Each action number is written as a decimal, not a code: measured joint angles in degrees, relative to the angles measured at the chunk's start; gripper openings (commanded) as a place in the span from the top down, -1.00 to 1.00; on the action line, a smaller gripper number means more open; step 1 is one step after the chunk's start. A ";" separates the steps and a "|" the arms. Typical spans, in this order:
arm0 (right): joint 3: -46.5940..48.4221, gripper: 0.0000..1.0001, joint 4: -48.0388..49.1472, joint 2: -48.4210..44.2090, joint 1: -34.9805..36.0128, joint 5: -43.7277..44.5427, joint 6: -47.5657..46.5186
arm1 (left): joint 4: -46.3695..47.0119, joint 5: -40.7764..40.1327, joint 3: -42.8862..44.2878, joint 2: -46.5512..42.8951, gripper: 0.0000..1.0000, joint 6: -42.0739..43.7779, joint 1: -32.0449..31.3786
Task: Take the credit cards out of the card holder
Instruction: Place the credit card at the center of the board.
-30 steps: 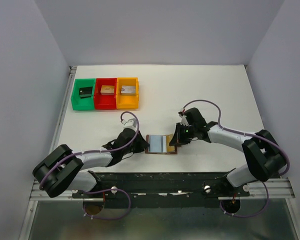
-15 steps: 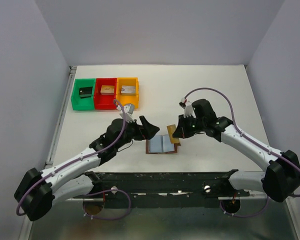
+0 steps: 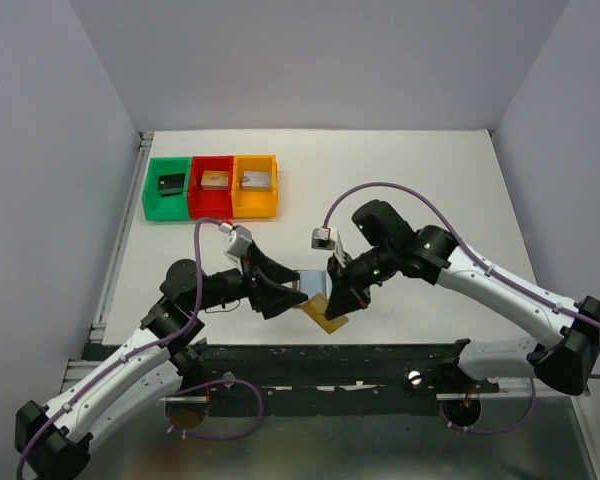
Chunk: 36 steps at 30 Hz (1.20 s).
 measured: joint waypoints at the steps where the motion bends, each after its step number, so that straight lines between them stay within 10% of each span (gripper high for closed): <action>1: 1.88 1.00 -1.31 0.46 0.96 -0.09 -0.70 | 0.79 2.38 -0.31 0.31 -0.44 -0.13 0.00; 12: 8.70 1.00 -7.76 4.00 5.03 -0.09 -3.82 | 5.66 15.91 -3.58 2.99 0.34 -3.37 0.00; 25: 9.01 0.99 -8.39 4.02 5.25 0.17 -3.80 | 8.79 19.06 -3.67 4.48 0.38 -5.66 -0.31; 30: 9.01 0.99 -8.35 4.04 5.25 0.28 -3.78 | 9.14 19.39 -3.74 5.66 0.95 -6.54 -0.94; 36: 9.01 0.08 -8.04 4.02 5.25 1.38 -3.15 | 10.29 19.37 -4.07 5.88 1.00 -7.19 -1.51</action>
